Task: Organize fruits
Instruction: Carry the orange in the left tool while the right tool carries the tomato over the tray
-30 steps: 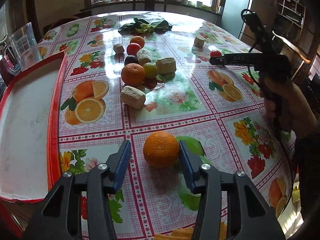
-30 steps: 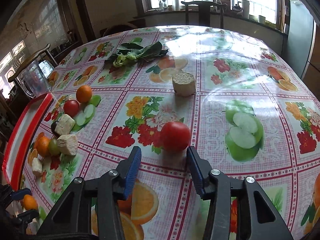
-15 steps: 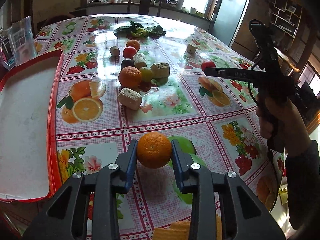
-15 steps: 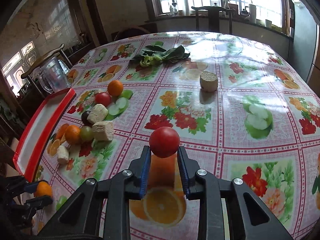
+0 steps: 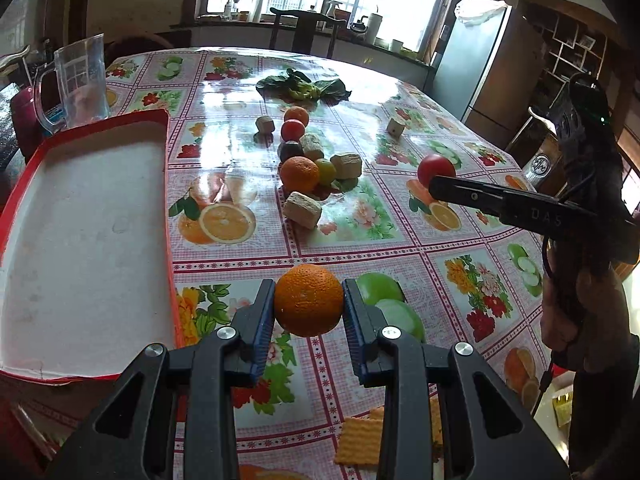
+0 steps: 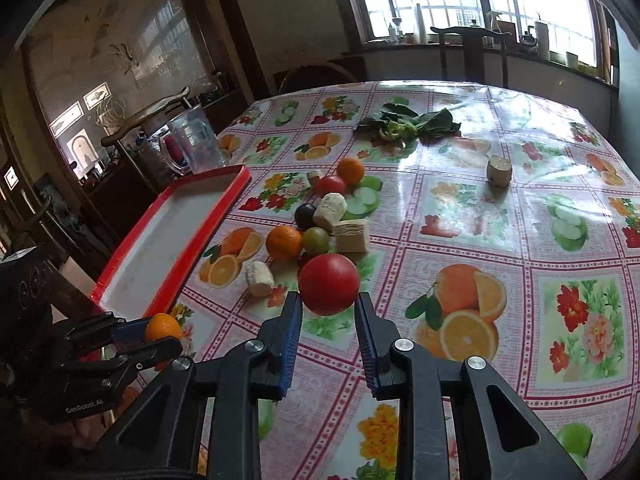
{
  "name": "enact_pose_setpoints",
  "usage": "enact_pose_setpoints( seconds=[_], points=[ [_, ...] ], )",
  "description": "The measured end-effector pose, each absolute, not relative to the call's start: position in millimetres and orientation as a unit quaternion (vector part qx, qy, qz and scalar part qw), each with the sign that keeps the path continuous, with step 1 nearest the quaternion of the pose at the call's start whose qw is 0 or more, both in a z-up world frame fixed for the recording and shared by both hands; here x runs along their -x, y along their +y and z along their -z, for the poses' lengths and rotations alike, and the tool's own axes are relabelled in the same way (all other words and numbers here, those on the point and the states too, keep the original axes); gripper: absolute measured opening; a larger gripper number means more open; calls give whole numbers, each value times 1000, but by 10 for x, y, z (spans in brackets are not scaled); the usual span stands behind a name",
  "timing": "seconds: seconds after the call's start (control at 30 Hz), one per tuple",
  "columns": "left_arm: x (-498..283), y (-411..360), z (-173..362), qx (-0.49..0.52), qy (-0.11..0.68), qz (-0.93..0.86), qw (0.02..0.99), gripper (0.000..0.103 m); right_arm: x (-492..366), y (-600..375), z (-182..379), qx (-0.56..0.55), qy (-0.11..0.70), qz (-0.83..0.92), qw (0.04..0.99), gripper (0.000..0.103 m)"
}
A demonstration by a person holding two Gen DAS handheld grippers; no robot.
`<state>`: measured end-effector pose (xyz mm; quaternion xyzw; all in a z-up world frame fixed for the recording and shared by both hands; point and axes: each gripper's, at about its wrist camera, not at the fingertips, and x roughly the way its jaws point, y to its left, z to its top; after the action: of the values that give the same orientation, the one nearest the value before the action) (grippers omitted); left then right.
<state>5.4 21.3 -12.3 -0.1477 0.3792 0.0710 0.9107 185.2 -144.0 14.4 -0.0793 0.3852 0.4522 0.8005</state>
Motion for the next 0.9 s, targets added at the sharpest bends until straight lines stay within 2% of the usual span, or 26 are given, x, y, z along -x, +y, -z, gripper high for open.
enact_pose_setpoints(
  seconds=[0.9],
  points=[
    [817,1364,25,214,324,-198,900,30,-772,-153,-212,117,381,-583,708,27]
  ],
)
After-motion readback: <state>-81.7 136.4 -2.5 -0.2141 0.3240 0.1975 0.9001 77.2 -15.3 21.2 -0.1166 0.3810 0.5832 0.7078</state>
